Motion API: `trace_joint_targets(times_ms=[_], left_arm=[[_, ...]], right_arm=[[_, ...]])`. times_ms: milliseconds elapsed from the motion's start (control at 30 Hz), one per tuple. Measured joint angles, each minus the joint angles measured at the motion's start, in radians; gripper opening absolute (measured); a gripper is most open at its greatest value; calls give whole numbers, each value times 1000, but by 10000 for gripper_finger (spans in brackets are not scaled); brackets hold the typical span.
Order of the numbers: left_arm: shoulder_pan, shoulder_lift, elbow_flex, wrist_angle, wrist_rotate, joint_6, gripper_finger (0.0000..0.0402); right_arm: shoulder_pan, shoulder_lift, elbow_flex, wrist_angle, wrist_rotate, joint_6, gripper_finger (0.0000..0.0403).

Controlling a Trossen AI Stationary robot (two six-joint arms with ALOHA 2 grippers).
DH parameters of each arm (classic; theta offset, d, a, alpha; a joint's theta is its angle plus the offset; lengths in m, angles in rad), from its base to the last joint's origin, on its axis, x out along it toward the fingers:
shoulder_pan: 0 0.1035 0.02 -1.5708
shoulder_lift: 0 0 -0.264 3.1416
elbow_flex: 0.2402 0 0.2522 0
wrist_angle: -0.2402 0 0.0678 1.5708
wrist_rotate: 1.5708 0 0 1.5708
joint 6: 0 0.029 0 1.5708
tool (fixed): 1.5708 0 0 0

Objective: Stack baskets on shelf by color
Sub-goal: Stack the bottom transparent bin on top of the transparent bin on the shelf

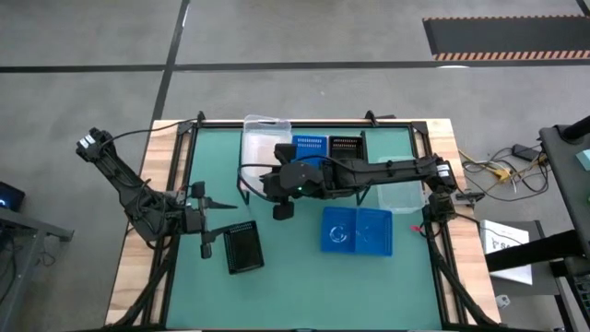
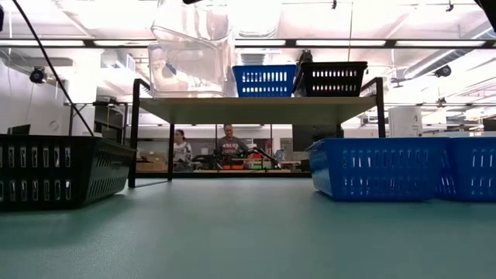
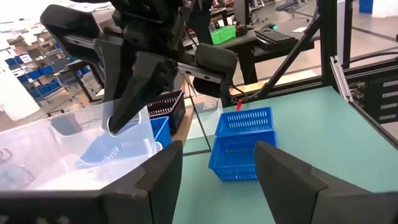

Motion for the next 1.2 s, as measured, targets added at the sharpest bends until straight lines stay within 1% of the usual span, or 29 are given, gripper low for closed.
trace_joint_targets(times_ms=[367, 700, 900, 1067, 1200], left_arm=[[0, 0, 1, 1, 0, 0, 184], [0, 0, 1, 1, -1, 0, 184], [0, 0, 1, 1, -12, 0, 184], [0, 0, 1, 1, -26, 0, 184], [0, 0, 1, 1, -26, 0, 184]], right_arm=[[-1, 0, -9, 1, 2, 1, 14], [-14, -3, -9, -2, 3, 22, 88], [-8, -8, 33, -3, 2, -3, 112], [-9, -8, 52, 15, 2, -5, 112], [-20, -5, 52, 75, -1, -29, 85]])
